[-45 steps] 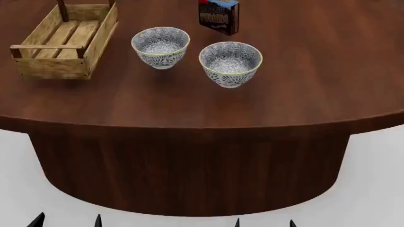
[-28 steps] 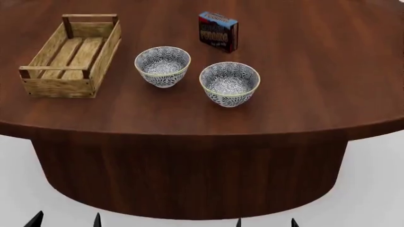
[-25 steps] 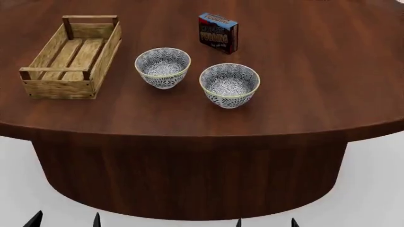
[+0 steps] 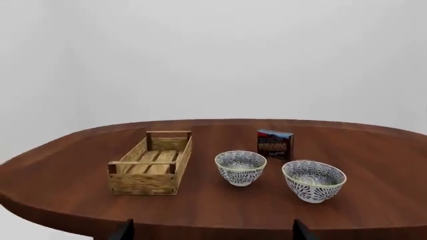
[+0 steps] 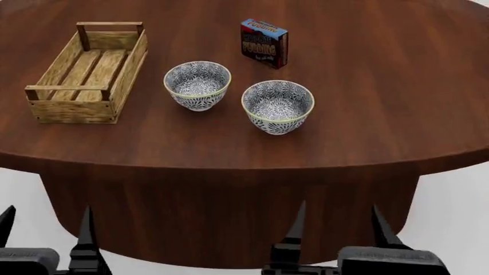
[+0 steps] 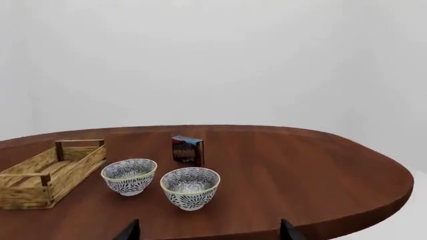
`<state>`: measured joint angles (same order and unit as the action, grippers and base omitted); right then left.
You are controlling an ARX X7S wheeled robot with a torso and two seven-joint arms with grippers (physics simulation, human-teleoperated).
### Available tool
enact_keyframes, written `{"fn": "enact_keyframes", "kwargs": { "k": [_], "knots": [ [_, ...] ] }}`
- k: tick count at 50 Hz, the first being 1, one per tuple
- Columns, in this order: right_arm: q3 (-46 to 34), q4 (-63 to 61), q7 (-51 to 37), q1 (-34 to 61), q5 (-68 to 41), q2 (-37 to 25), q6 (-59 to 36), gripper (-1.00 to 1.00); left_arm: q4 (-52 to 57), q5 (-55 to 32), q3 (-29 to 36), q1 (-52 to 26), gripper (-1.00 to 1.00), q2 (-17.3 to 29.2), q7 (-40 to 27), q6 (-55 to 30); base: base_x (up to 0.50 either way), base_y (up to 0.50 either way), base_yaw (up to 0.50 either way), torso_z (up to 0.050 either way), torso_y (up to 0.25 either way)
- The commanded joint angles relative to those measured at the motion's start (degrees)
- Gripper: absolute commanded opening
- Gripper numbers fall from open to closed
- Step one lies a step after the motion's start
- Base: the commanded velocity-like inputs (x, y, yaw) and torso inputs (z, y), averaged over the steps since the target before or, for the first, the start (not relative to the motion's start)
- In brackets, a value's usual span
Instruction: Stack the left bowl on the right bowl and place them in the tray.
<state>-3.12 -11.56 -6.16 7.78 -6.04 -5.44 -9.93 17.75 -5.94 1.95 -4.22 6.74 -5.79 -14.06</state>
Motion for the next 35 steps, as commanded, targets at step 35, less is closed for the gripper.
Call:
{"fn": "enact_keyframes", "kwargs": {
  "k": [35],
  "knots": [
    [-0.42,-20.39,-3.21,6.91,-4.19,-5.49,-17.24,1.00,17.58,-2.17,-0.40,-8.01,1.00,5.63,-4.03,-19.77,0.00,0.26,0.00,0.012,0.000]
  ]
}}
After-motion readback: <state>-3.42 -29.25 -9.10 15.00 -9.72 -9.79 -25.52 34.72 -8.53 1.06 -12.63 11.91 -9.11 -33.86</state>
